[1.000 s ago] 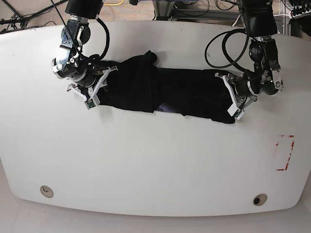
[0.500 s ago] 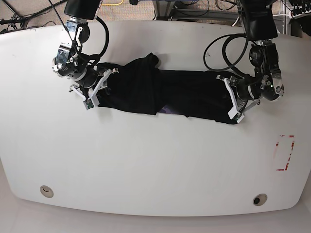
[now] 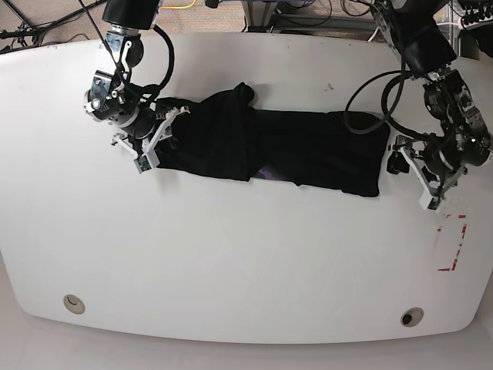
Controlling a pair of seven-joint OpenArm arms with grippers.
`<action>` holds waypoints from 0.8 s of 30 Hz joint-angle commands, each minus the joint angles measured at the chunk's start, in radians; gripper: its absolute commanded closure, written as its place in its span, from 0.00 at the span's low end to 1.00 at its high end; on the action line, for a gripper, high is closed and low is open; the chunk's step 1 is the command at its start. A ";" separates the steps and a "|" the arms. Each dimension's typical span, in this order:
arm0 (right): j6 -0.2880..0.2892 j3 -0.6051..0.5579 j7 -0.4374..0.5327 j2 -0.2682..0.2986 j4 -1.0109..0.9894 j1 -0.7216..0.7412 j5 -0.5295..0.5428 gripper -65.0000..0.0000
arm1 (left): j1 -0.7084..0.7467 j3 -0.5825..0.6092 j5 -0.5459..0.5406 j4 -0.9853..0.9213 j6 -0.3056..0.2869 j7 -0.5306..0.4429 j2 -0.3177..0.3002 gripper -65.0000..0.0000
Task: Fold the T-shirt properly
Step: 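Regrasp the strip end with the left gripper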
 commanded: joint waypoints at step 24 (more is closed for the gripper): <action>-0.001 0.002 -0.037 0.004 0.003 -0.002 -0.025 0.77 | -0.006 0.044 -0.393 -0.341 -0.001 -0.027 -0.057 0.29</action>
